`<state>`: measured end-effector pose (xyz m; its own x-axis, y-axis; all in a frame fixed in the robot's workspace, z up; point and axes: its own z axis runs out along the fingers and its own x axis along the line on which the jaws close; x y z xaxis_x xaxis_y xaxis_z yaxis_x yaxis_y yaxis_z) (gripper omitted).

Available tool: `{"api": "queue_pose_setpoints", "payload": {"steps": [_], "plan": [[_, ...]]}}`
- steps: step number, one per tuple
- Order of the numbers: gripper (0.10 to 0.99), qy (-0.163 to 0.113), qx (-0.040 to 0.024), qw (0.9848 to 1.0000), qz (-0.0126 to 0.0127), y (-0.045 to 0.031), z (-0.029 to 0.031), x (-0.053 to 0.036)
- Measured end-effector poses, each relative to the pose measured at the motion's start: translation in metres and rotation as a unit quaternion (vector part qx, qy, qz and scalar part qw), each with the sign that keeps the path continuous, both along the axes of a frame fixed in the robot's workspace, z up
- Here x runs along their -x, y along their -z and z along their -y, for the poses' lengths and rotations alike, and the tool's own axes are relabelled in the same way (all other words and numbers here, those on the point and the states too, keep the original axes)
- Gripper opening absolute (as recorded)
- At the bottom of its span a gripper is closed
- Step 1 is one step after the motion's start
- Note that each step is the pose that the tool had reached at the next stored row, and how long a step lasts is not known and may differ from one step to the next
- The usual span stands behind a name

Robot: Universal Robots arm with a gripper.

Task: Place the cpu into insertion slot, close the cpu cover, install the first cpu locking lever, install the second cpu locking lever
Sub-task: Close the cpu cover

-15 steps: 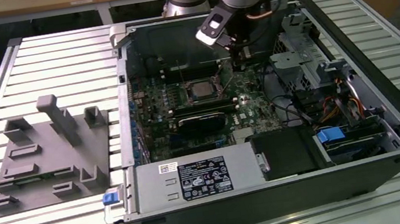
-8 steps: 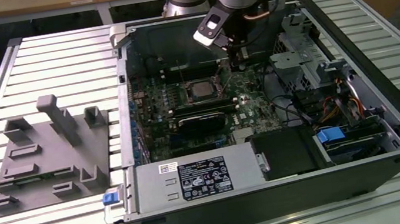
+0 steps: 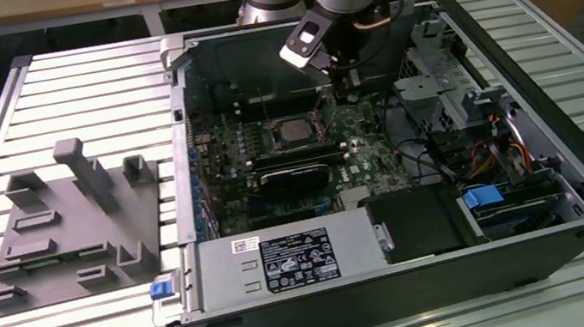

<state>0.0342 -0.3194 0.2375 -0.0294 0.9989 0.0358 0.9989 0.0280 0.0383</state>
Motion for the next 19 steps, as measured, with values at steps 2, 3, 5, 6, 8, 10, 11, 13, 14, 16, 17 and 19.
{"api": "queue_pose_setpoints", "payload": {"steps": [2,3,5,6,8,10,11,13,14,16,17,19], "plan": [[0.106,0.0,0.0,1.0,0.0,0.0001,0.0,0.0008],[0.106,0.0,0.0,1.0,0.0,0.0001,0.0,0.0016],[0.106,0.0,-0.0001,1.0,0.0,0.0002,0.0,0.0027],[0.106,0.0,0.0,1.0,0.0,0.0003,0.0,0.0034],[0.106,0.0,0.0,1.0,0.0,0.0004,0.0,0.005],[0.106,0.0,0.0,1.0,0.0,0.0004,0.0,0.0068],[0.106,0.0,0.0,1.0,0.0,0.0004,0.0,0.0076],[0.106,0.0,0.0,1.0,0.0,0.0005,0.0,0.0091],[0.106,0.0,0.0,1.0,0.0,0.0005,0.0,0.0095],[0.106,0.0,0.0,1.0,0.0,0.0005,0.0,0.0102],[0.106,0.0,0.0,1.0,0.0,0.0005,0.0001,0.0106],[0.106,0.0,0.0,1.0,0.0,0.0005,0.0002,0.0115]]}}
